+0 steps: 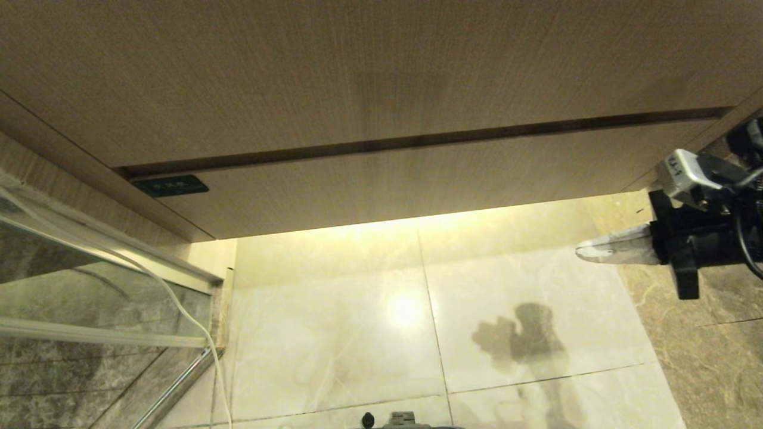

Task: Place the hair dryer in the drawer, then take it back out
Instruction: Pull open the drawer

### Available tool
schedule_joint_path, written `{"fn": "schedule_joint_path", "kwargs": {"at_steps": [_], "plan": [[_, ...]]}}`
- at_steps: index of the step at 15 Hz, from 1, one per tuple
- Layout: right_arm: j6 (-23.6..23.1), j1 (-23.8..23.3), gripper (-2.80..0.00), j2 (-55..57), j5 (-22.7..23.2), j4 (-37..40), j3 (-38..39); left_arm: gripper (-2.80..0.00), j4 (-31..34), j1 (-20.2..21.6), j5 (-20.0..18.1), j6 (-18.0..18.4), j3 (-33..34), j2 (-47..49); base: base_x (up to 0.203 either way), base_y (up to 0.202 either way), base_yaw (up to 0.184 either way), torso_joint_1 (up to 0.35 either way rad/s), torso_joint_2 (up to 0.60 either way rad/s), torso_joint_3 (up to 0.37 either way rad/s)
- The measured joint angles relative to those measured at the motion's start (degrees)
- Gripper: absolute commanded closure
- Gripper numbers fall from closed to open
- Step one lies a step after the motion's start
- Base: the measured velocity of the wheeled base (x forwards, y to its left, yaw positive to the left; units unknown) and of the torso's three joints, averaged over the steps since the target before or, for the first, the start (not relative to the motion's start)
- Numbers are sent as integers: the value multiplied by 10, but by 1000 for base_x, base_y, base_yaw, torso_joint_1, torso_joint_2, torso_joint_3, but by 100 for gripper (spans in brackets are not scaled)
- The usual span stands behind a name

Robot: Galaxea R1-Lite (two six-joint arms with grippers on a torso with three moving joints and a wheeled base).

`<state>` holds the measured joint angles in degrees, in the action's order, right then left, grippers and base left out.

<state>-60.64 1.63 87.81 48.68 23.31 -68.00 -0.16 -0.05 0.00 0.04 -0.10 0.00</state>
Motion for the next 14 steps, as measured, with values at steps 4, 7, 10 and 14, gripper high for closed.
{"fn": "schedule_joint_path", "kwargs": {"at_steps": [4, 7, 10, 14], "plan": [[-10, 37, 0, 47, -18, 23, -56, 0, 0, 0, 0, 0, 0, 0, 0, 0, 0, 0, 0, 0], [-27, 50, 0, 52, -86, 24, -54, 0, 0, 0, 0, 0, 0, 0, 0, 0, 0, 0, 0, 0], [-53, 75, 0, 51, -203, 0, -53, 0, 0, 0, 0, 0, 0, 0, 0, 0, 0, 0, 0, 0], [-57, 115, 0, 44, -226, -96, -52, 0, 0, -1, 0, 0, 0, 0, 0, 0, 0, 0, 0, 0]]}}
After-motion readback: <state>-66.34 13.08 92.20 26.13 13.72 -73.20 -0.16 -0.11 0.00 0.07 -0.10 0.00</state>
